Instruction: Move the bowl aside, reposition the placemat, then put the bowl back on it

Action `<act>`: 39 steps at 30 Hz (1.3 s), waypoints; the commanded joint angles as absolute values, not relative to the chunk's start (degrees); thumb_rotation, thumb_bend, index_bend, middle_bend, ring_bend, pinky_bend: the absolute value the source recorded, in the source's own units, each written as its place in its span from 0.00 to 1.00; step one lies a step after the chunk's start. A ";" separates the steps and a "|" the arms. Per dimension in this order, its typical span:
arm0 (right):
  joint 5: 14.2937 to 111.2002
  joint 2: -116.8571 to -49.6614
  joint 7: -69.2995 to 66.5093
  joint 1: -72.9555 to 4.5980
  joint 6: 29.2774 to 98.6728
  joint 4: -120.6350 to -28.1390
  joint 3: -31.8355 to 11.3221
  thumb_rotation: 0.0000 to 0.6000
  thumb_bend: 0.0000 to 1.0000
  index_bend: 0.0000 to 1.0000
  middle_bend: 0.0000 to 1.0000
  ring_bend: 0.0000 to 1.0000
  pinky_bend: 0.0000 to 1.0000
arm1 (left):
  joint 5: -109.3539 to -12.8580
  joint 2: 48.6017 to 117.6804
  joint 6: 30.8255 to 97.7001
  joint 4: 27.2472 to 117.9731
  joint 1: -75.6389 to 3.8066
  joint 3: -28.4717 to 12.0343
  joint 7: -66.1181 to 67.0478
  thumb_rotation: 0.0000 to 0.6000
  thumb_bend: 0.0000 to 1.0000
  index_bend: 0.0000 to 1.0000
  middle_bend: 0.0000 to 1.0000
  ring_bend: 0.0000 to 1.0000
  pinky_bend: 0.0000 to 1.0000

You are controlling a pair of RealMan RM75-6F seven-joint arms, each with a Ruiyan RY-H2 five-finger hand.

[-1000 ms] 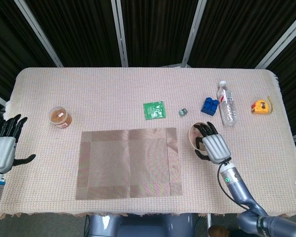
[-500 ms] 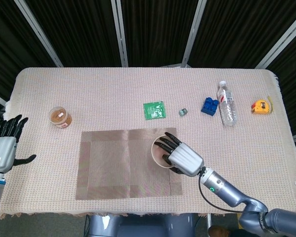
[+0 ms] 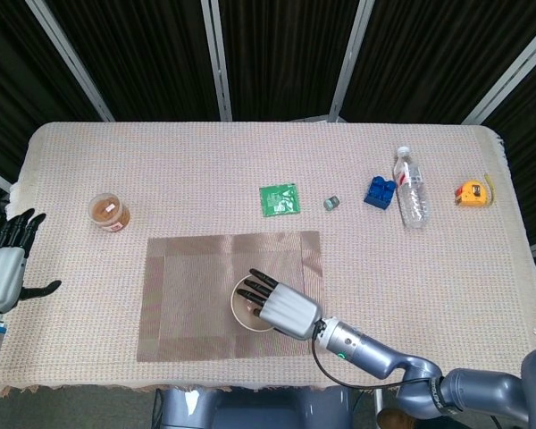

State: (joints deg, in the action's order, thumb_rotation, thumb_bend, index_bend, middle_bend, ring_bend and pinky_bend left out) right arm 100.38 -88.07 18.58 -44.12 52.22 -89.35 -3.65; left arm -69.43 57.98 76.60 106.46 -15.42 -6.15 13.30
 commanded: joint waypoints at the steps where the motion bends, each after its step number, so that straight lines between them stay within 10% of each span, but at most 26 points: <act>1: 100.05 -89.30 18.95 -44.18 52.14 -88.65 -3.02 1.00 0.30 0.67 0.01 0.00 0.00 | -69.51 57.94 76.48 106.52 -15.42 -6.14 13.25 1.00 0.05 0.00 0.00 0.00 0.00; 17: 95.61 -96.92 24.45 -45.33 49.92 -83.88 -3.58 1.00 0.28 0.64 0.02 0.00 0.00 | -69.96 57.53 76.37 107.53 -15.07 -6.04 13.28 1.00 0.05 0.00 0.00 0.00 0.00; 23: 94.01 -97.09 27.96 -45.56 49.47 -84.61 -4.02 1.00 0.00 0.00 0.00 0.00 0.00 | -70.14 57.27 76.50 107.62 -14.84 -6.08 12.91 1.00 0.05 0.00 0.00 0.00 0.00; 39: 96.56 -82.23 27.48 -37.66 63.00 -96.09 -1.25 1.00 0.00 0.00 0.00 0.00 0.00 | -74.14 58.41 82.82 106.42 -12.87 -5.73 16.97 1.00 0.06 0.00 0.00 0.00 0.00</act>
State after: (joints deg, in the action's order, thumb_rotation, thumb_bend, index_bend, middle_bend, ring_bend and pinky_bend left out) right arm 95.15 -86.49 28.99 -40.55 58.89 -93.64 -2.70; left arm -72.26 57.55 80.30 107.03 -13.69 -5.93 15.09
